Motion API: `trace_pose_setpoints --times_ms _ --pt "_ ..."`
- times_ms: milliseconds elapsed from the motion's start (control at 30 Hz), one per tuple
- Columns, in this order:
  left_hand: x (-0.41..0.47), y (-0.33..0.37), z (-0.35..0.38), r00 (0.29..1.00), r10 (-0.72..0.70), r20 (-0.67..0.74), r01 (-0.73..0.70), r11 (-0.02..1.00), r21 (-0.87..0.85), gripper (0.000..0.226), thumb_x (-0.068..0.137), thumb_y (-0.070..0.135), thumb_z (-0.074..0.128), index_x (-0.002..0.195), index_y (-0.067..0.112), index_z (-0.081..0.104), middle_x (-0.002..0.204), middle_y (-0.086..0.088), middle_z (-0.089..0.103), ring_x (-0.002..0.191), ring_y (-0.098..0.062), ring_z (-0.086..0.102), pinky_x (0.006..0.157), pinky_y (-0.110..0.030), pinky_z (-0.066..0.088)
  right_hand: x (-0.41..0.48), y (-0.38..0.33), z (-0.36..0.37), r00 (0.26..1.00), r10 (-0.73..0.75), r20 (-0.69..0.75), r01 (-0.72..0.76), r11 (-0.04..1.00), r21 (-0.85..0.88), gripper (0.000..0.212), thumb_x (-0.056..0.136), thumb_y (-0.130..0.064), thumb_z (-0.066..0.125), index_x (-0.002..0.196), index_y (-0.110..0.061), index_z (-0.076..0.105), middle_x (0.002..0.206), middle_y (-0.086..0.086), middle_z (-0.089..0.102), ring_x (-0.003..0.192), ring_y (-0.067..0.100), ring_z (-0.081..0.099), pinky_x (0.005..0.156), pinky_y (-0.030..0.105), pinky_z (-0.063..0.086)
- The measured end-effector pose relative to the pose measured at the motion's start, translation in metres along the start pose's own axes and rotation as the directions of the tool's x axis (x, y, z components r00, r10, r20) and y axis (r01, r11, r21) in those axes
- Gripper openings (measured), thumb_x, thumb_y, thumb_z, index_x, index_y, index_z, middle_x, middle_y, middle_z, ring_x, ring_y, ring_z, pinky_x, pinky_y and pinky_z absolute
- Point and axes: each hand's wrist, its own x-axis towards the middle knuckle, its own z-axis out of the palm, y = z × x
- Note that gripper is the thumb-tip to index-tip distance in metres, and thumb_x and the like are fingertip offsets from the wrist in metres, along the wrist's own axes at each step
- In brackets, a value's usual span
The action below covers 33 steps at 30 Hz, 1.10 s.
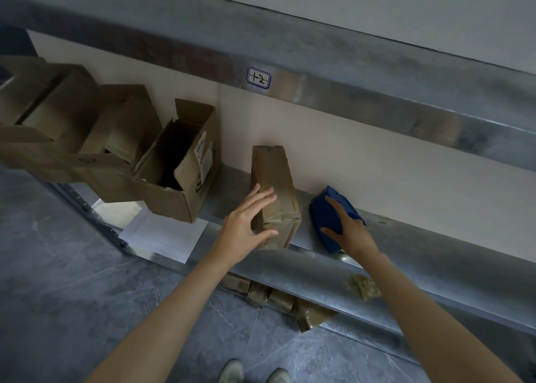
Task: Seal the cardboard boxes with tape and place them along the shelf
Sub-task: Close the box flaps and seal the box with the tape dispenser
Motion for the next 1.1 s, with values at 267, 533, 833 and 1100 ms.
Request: trace_pose_setpoints --times_ms 267,533,833,1100 --pt "0.001 0.002 -0.007 0.999 0.016 0.048 -0.017 1.0 0.023 0.077 0.077 0.03 0.084 0.145 0.021 0.048 0.157 0.014 0.034 0.149 -0.001 0.015 0.117 -0.027 0.02 -0.024 -0.008 -0.029 0.988 -0.04 -0.152 0.035 0.999 -0.032 0.09 0.086 -0.053 0.066 0.152 -0.041 0.007 0.101 0.007 0.066 0.078 0.023 0.061 0.062 0.035 0.053" --pt "0.002 0.01 -0.013 0.998 0.047 0.051 -0.048 0.999 0.022 0.077 0.076 0.032 0.083 0.144 0.016 0.049 0.156 0.008 0.037 0.151 -0.005 0.011 0.12 -0.031 0.014 -0.037 -0.063 -0.044 0.899 -0.381 -0.217 0.415 0.898 0.144 0.091 0.071 -0.066 0.061 0.148 -0.026 0.035 0.146 -0.003 0.047 0.133 0.012 0.041 0.107 0.026 0.035" --pt "0.001 0.007 -0.015 0.997 0.033 0.068 -0.034 0.999 0.002 0.069 0.085 0.038 0.074 0.144 0.015 0.049 0.153 0.008 0.042 0.147 0.0 0.022 0.118 -0.02 0.022 -0.032 -0.088 -0.03 0.835 -0.525 -0.168 0.542 0.837 0.076 0.078 0.075 -0.044 0.076 0.142 -0.016 0.049 0.145 -0.001 0.048 0.135 0.014 0.044 0.111 0.032 0.04" --pt "0.001 0.002 -0.016 0.997 0.045 0.064 -0.047 0.998 0.03 0.065 0.084 0.033 0.074 0.143 0.017 0.051 0.151 0.009 0.045 0.145 0.001 0.026 0.119 -0.024 0.025 -0.031 -0.091 -0.026 0.815 -0.513 -0.27 0.555 0.824 0.11 0.055 0.077 -0.022 0.079 0.127 -0.006 0.064 0.13 0.008 0.062 0.123 0.021 0.057 0.104 0.037 0.048"
